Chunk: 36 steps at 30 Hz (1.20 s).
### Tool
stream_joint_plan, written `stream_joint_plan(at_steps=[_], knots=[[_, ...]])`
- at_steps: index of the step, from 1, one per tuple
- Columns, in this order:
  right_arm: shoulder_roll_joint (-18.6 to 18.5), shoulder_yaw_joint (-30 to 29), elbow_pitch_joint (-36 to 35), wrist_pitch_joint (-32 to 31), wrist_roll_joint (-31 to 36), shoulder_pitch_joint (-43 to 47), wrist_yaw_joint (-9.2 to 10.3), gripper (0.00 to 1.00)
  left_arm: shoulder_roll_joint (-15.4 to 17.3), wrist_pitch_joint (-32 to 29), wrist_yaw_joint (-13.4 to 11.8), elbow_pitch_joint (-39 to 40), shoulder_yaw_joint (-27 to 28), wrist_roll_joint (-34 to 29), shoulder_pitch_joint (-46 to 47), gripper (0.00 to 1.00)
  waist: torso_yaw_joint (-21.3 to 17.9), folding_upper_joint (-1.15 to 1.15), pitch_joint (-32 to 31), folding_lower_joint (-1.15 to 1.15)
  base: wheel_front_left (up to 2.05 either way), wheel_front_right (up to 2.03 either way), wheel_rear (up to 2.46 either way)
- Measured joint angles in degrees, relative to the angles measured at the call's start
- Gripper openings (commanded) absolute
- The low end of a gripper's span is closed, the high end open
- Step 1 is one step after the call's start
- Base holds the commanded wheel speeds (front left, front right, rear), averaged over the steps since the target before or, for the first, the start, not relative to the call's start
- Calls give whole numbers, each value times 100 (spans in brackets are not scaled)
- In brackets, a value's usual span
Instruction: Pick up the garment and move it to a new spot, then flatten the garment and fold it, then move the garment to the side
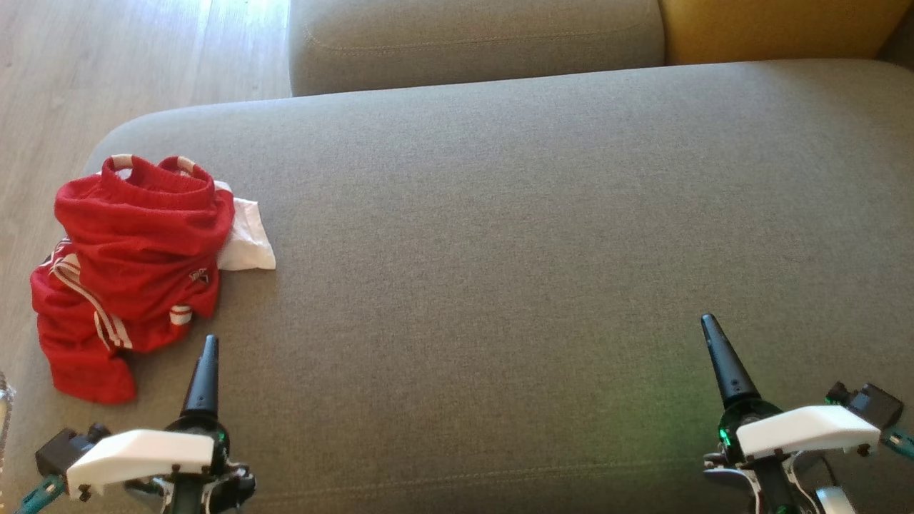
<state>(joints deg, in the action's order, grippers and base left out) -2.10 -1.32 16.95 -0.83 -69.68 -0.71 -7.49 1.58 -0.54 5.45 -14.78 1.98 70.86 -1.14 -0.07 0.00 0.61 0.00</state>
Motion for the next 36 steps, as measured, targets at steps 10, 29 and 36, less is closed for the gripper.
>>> stream_joint_plan(at_steps=[10,29,36], knots=[[-3,207,-159,151,951,0,0,100,3,123,-204,207,-179,-790,-1,100,10,0,-12,0,0,0,0],[-4,567,-388,459,2457,0,-1,100,40,436,-572,536,-499,-2386,-47,100,-17,0,-63,0,0,0,0],[-5,602,-495,576,2994,-2,-1,100,103,563,-712,664,-615,-2896,-51,100,-32,0,-44,0,0,0,0]])
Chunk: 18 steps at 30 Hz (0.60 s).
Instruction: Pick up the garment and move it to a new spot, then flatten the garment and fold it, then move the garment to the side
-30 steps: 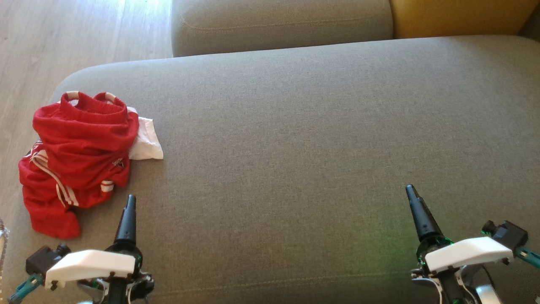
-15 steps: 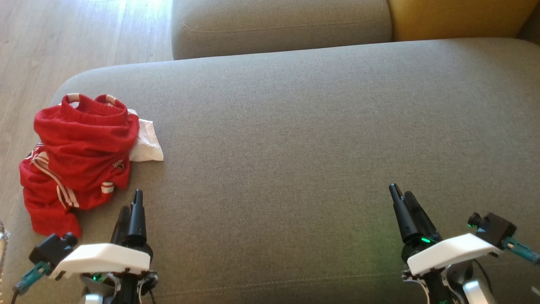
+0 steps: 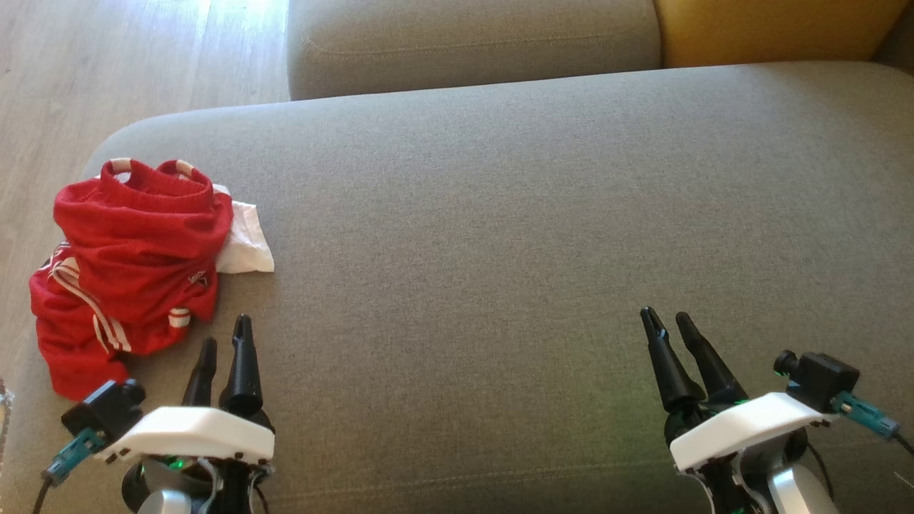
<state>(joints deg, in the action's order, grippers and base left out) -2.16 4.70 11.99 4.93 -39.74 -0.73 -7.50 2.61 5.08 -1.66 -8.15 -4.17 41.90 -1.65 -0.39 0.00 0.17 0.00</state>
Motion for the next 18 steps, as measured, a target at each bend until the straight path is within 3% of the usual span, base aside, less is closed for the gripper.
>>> stream_joint_plan(at_steps=[18], knots=[[-3,87,-177,301,1278,-80,1,100,118,270,-297,385,-292,-1271,0,100,-42,0,41,0,0,0,0]])
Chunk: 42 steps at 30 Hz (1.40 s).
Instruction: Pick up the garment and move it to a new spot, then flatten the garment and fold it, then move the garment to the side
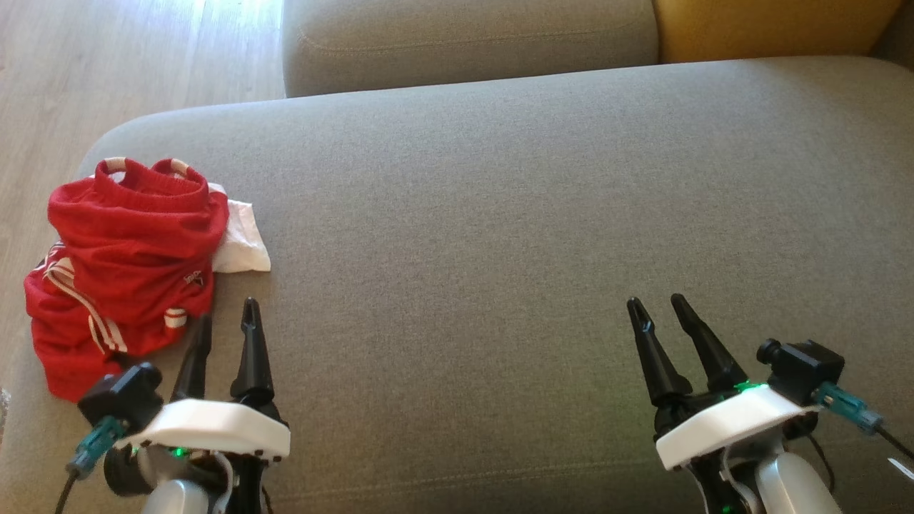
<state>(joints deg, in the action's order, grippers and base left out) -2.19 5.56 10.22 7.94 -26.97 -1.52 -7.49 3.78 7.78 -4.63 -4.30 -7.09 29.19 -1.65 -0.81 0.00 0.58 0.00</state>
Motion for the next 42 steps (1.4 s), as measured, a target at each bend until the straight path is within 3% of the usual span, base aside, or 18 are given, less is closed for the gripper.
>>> stream_joint_plan(at_steps=[42], knots=[[-11,324,-402,653,2847,-157,-1,100,231,653,-495,487,-650,-2809,0,100,50,0,50,0,0,0,0]])
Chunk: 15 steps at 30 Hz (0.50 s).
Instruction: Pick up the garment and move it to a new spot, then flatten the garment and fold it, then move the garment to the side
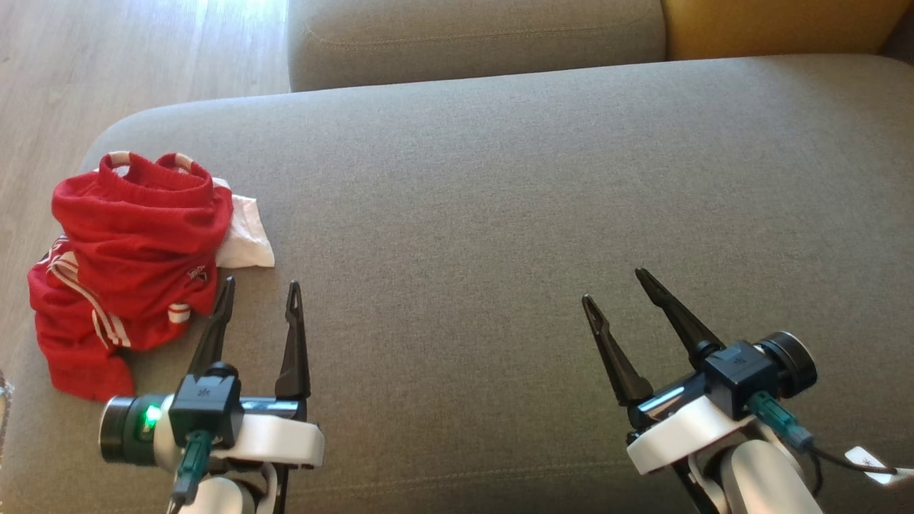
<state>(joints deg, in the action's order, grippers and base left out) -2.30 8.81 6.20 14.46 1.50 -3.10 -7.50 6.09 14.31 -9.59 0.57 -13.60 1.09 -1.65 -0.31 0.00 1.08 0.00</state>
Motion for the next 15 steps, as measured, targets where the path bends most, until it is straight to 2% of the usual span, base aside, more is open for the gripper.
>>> stream_joint_plan(at_steps=[15], knots=[[-3,-40,9,1,-2,7,0,100,-73,0,158,-264,112,67,-15,100,125,0,-59,0,0,0,0]])
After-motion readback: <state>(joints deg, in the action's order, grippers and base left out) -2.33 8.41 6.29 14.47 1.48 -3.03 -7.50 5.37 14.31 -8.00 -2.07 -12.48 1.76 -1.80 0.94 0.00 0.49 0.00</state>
